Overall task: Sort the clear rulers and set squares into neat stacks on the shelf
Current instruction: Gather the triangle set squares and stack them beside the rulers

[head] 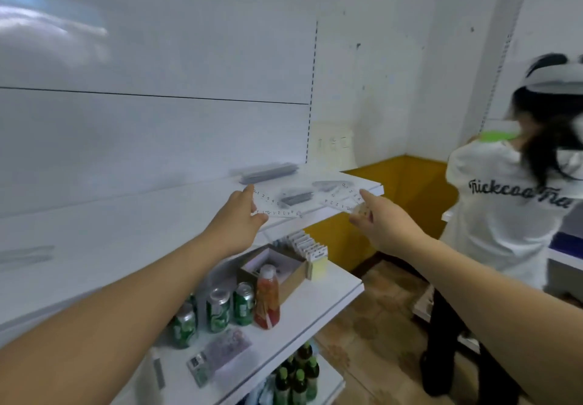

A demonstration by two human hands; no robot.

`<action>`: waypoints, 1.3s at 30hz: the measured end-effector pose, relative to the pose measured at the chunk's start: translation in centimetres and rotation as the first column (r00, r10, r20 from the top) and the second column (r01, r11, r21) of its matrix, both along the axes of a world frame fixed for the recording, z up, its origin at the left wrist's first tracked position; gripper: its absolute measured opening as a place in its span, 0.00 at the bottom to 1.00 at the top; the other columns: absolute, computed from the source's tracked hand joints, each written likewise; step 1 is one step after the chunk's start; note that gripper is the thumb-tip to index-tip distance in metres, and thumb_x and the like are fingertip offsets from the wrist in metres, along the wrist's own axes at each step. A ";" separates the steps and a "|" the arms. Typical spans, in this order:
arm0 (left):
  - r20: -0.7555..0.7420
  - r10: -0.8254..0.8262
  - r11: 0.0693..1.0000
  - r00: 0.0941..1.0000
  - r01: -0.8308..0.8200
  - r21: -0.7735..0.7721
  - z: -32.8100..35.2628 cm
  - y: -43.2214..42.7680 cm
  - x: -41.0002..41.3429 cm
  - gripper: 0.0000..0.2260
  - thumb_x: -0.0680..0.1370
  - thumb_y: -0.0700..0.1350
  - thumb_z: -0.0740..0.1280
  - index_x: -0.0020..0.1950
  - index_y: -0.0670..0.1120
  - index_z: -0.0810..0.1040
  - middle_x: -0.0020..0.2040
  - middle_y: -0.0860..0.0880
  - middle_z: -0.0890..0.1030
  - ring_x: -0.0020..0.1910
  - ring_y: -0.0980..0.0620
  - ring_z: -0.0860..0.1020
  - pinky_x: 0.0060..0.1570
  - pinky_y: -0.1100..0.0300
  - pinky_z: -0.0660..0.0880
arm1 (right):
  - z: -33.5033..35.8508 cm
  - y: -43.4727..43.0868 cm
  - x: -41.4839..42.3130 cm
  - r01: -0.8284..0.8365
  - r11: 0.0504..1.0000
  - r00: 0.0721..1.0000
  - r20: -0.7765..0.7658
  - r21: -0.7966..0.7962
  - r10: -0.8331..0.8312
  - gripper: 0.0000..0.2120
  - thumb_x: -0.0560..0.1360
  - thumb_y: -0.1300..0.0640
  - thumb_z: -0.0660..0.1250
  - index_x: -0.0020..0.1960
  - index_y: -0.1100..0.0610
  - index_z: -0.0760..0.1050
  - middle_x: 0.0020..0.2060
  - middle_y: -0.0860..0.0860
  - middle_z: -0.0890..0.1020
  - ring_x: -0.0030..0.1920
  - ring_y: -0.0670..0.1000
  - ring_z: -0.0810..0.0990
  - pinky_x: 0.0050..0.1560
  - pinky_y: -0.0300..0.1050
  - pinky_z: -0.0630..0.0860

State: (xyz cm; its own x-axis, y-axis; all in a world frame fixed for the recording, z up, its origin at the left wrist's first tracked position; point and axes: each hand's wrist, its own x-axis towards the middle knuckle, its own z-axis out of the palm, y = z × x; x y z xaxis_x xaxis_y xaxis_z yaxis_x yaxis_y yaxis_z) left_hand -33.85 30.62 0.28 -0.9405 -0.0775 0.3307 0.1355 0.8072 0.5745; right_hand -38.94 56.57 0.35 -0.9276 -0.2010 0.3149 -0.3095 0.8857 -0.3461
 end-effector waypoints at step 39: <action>0.191 0.406 0.911 0.894 -0.379 -0.162 -2.5 5.6 -19.9 0.27 0.82 0.54 0.53 0.78 0.49 0.48 0.65 0.48 0.67 0.58 0.50 0.69 0.61 0.58 0.66 | -1.8 1.0 -36.0 -0.582 0.795 0.801 0.287 0.170 0.525 0.26 0.79 0.46 0.57 0.75 0.50 0.58 0.74 0.52 0.62 0.73 0.55 0.61 0.72 0.52 0.59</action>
State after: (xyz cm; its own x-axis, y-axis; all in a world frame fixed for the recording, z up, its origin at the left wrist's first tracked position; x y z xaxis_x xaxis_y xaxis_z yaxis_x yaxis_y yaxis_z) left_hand -53.71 36.19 -2.24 -0.8905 -0.4286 0.1528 -0.3228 0.8317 0.4517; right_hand -74.91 57.54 -1.44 -0.6702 -0.7422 -0.0038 -0.7151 0.6470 -0.2646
